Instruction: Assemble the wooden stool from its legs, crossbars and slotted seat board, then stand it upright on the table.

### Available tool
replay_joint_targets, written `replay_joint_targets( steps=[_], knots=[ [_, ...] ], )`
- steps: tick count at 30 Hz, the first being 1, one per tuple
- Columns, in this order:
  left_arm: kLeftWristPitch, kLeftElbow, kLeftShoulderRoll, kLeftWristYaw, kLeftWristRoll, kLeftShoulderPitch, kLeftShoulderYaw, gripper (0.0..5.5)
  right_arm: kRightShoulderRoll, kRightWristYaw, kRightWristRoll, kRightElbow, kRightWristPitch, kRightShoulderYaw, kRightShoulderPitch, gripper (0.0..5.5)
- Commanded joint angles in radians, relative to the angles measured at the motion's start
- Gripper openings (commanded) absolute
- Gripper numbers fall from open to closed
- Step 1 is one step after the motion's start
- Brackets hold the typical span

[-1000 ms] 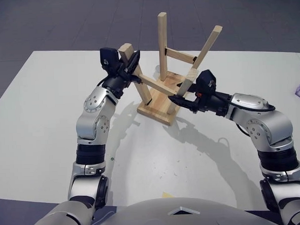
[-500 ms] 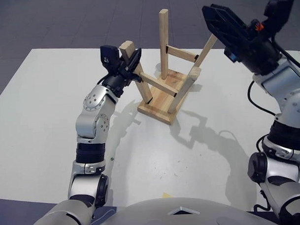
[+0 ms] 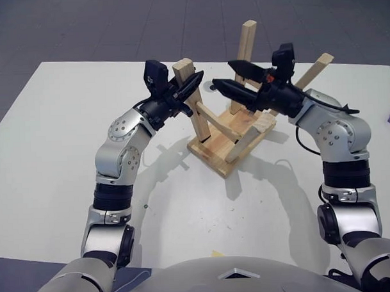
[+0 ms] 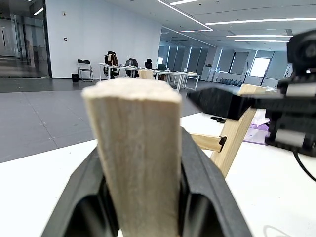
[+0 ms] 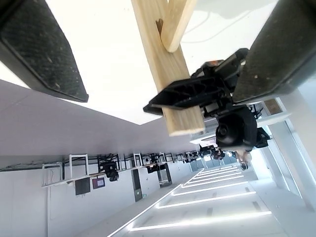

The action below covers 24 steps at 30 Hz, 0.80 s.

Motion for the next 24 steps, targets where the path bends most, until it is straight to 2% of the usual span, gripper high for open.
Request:
replay_joint_targets(
  steps=[1,4,9,18,21,24],
  knots=[
    [0.075,0.021,0.014,-0.022,0.02,0.059,-0.042,1.04,0.04,-0.054,-0.094,0.021,-0.043,0.036,0.033,5.4],
    [0.081,0.016,0.022,-0.023,0.012,0.059,-0.038,1.04,0.05,-0.065,-0.157,0.044,-0.061,0.068,0.054,5.4],
    [0.078,0.007,0.027,-0.016,0.018,0.052,-0.043,1.04,-0.009,-0.099,-0.363,0.084,-0.092,0.201,0.098,5.4],
    [0.068,0.002,0.054,-0.002,0.062,0.061,-0.052,1.04,-0.01,-0.148,-0.394,0.073,-0.07,0.194,0.131,5.4],
    [0.072,-0.035,0.049,0.0,0.079,0.089,-0.101,1.04,0.029,-0.142,-0.321,0.052,-0.092,0.13,0.119,5.4],
    [0.062,-0.044,0.04,0.025,0.103,0.12,-0.119,1.04,0.089,-0.153,-0.138,0.015,-0.071,-0.038,0.071,5.4]
  ],
)
